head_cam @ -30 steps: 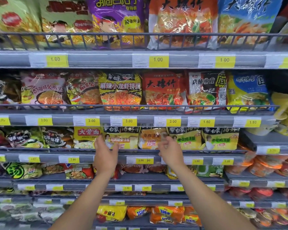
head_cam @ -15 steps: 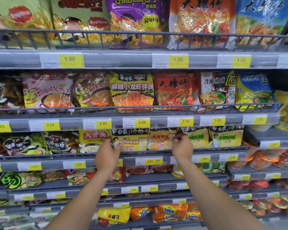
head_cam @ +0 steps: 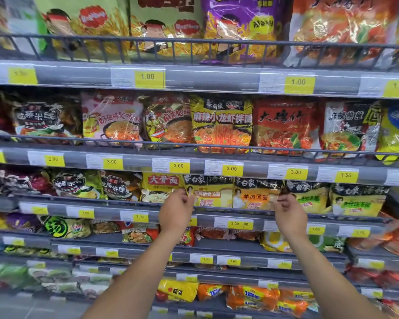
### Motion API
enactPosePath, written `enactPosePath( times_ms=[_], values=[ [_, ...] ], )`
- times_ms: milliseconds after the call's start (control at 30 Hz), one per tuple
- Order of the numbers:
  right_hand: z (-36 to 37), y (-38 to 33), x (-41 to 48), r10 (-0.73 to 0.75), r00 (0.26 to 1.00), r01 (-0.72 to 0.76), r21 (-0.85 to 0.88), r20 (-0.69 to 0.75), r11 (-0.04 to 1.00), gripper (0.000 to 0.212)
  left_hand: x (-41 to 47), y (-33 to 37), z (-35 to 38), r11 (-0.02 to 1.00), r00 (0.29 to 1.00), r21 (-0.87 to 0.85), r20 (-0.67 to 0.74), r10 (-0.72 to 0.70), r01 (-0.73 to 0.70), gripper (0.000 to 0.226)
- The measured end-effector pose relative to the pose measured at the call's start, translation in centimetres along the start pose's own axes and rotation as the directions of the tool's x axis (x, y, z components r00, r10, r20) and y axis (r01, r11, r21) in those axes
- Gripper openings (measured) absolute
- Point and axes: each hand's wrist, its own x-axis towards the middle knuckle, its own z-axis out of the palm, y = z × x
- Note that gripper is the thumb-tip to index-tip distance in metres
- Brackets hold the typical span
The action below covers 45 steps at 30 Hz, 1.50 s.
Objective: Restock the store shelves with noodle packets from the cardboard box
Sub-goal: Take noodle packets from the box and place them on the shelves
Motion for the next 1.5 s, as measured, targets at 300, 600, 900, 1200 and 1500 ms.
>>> enactPosePath(
  times_ms=[300, 600, 900, 1200, 1500],
  values=[
    [6.1, -8.4, -9.0, -0.226, 0.921, 0.212, 0.078, 0.317, 0.974, 0.013, 1.7, -5.8, -4.0, 0.993, 0.975, 0.067, -0.207, -0.077, 0.092, 0.036],
    [16.0, -15.8, -11.1, -0.128, 0.890, 0.151, -0.019, 0.437, 0.988, 0.044, 3.9, -7.1, -5.6, 0.985, 0.978, 0.090, -0.163, -0.133, 0.149, 0.035],
    [17.6, -17.7, -12.3, -0.050, 0.981, 0.060, -0.051, 0.185, 0.997, 0.029, 5.0, -9.4, -4.9, 0.981, 0.978, 0.040, -0.097, -0.186, 0.190, 0.041],
    [18.1, -17.0, -10.8, 0.002, 0.992, -0.006, 0.032, 0.125, 0.999, 0.014, 4.8, -10.0, -6.1, 0.972, 0.979, -0.192, -0.120, -0.163, 0.138, 0.015],
    [16.8, -16.1, -11.2, -0.044, 0.987, 0.050, -0.035, 0.153, 0.998, 0.013, 3.0, -12.3, -6.0, 0.946, 0.995, -0.316, -0.090, 0.046, -0.072, 0.014]
  ],
)
